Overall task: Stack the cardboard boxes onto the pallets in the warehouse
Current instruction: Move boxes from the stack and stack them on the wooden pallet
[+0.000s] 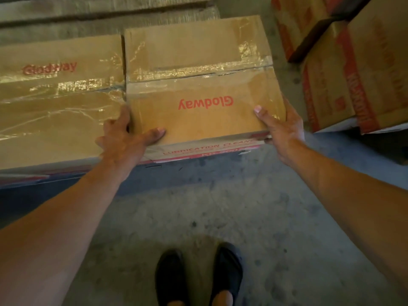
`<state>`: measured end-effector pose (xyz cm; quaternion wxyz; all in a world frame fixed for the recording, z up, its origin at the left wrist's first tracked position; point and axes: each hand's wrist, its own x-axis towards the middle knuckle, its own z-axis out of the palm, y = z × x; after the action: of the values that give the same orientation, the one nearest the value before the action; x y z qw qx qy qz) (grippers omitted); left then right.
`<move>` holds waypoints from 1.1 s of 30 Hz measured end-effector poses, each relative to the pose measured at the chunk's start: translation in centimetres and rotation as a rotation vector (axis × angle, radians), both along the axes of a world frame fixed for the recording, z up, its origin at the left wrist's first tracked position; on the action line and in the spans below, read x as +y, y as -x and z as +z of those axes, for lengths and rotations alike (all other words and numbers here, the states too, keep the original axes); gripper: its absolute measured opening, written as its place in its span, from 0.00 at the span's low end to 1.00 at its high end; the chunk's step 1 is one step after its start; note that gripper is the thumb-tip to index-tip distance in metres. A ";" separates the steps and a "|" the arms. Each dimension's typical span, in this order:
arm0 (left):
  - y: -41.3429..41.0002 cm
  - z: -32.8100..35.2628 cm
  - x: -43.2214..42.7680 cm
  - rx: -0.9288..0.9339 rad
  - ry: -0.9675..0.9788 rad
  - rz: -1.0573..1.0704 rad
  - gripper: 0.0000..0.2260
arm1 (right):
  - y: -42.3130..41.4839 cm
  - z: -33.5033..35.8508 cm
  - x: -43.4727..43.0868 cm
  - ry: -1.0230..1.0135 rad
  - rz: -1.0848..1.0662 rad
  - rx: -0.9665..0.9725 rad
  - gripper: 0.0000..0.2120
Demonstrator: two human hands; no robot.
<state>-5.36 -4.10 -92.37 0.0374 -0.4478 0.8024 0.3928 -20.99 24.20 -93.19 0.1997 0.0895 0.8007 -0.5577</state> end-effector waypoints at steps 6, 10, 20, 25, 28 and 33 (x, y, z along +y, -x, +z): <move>1.2 0.1 -0.2 -0.043 0.068 -0.013 0.44 | 1.4 -1.0 -0.8 -0.017 -0.017 -0.058 0.24; 1.2 0.6 -0.1 -0.099 0.150 -0.039 0.44 | 1.2 -1.6 -1.0 -0.037 -0.011 -0.068 0.19; 0.6 0.4 -0.2 -0.153 0.209 -0.093 0.45 | -0.2 -1.5 -1.5 -0.028 -0.014 -0.111 0.23; 0.2 0.4 -0.4 -0.152 0.204 -0.112 0.45 | -0.4 -1.5 -1.5 -0.043 0.008 -0.115 0.23; 0.3 0.5 -0.5 -0.190 0.213 -0.132 0.45 | -0.3 -1.1 -1.5 -0.082 0.049 -0.091 0.28; 1.5 2.0 0.0 -0.282 0.245 -0.157 0.43 | -0.2 0.6 -1.6 -0.250 0.139 -0.080 0.43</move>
<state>-6.85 -4.08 -90.40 0.1252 -0.4355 0.8635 0.2215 -20.84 22.57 -92.60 0.2567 0.0803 0.8596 -0.4345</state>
